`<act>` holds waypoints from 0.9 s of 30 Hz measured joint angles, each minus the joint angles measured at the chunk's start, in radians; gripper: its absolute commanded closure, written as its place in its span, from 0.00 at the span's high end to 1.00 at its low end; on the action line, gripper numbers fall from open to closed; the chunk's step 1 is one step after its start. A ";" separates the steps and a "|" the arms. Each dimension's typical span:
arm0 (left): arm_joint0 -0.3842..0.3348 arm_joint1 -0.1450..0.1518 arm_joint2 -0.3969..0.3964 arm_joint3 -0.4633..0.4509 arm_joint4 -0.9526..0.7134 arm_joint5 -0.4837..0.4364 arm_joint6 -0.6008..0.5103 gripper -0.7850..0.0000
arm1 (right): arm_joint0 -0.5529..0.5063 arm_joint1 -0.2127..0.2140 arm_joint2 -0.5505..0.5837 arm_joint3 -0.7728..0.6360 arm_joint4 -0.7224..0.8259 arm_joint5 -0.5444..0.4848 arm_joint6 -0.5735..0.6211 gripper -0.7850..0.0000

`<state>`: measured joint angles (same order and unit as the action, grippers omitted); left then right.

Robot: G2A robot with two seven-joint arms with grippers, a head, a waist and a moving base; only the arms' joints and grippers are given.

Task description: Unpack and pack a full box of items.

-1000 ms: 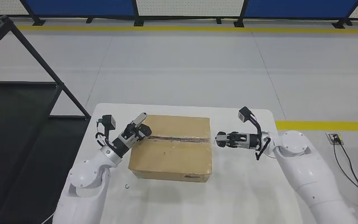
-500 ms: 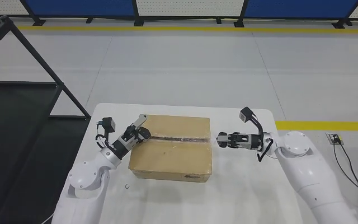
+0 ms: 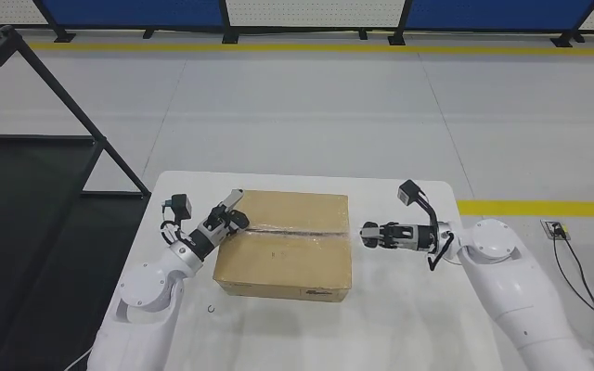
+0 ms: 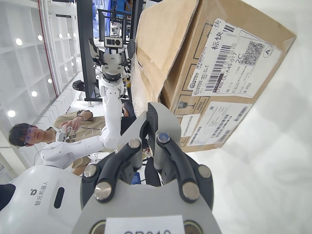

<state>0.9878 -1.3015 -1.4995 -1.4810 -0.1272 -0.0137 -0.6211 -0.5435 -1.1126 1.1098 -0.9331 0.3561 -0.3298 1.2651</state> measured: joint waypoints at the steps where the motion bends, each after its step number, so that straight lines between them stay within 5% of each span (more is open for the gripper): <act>1: 0.001 0.001 0.000 0.000 0.000 0.000 -0.001 1.00 | 0.000 0.000 -0.001 0.000 -0.002 0.001 -0.002 0.00; 11: 0.008 0.009 0.007 -0.005 -0.006 0.000 -0.003 1.00 | 0.011 -0.004 -0.017 0.015 -0.009 0.003 -0.011 0.03; 16: 0.009 0.013 0.009 -0.005 -0.011 -0.001 -0.003 1.00 | 0.017 -0.004 -0.020 0.027 -0.011 0.003 -0.011 0.41; 18: 0.009 0.014 0.010 -0.005 -0.012 -0.001 -0.001 1.00 | 0.019 -0.004 -0.022 0.030 -0.013 0.004 -0.012 0.89; 19: 0.009 0.015 0.011 -0.005 -0.013 -0.001 -0.001 1.00 | 0.020 -0.004 -0.022 0.031 -0.013 0.004 -0.013 1.00; 27: 0.010 0.020 0.015 -0.013 -0.017 -0.003 0.000 1.00 | 0.018 0.001 -0.006 0.033 -0.006 -0.009 -0.033 1.00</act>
<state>0.9980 -1.2811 -1.4842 -1.4936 -0.1447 -0.0170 -0.6206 -0.5255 -1.1120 1.1038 -0.9002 0.3502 -0.3385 1.2325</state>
